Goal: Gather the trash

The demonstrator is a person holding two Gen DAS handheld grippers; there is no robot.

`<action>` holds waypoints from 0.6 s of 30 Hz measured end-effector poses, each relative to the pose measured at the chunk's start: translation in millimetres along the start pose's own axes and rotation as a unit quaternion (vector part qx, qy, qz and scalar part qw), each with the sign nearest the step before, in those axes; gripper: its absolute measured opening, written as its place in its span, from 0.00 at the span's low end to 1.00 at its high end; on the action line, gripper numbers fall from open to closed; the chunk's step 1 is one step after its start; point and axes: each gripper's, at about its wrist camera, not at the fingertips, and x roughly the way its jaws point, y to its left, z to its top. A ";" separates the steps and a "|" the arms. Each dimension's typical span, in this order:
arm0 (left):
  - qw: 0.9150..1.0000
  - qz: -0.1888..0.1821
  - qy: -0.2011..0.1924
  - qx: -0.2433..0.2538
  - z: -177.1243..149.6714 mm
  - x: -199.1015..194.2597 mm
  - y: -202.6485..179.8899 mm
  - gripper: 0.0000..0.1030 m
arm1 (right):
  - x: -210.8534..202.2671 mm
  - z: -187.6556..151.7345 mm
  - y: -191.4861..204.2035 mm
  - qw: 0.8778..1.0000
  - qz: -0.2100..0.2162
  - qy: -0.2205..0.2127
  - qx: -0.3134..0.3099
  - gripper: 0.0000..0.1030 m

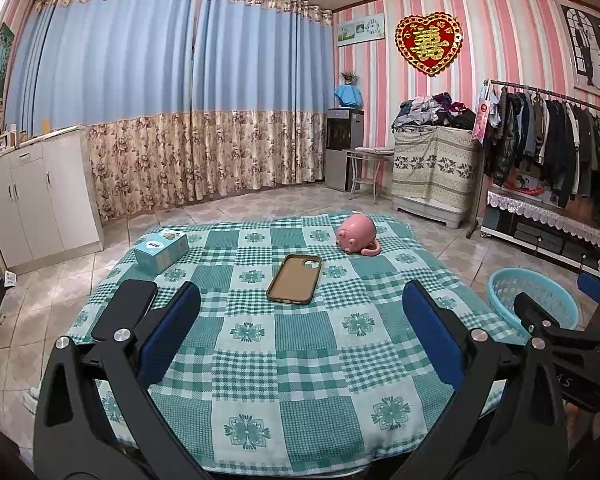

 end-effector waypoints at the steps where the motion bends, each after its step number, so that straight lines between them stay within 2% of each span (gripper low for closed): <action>1: 1.000 0.000 0.000 0.000 -0.2 -1.0 -0.8 0.95 | 0.1 0.2 0.3 1.000 -0.001 -0.001 0.000 0.96; 18: 1.000 -0.001 0.001 0.000 2.5 -3.1 0.6 0.95 | 0.3 -2.0 0.0 1.000 -0.003 0.000 0.000 0.96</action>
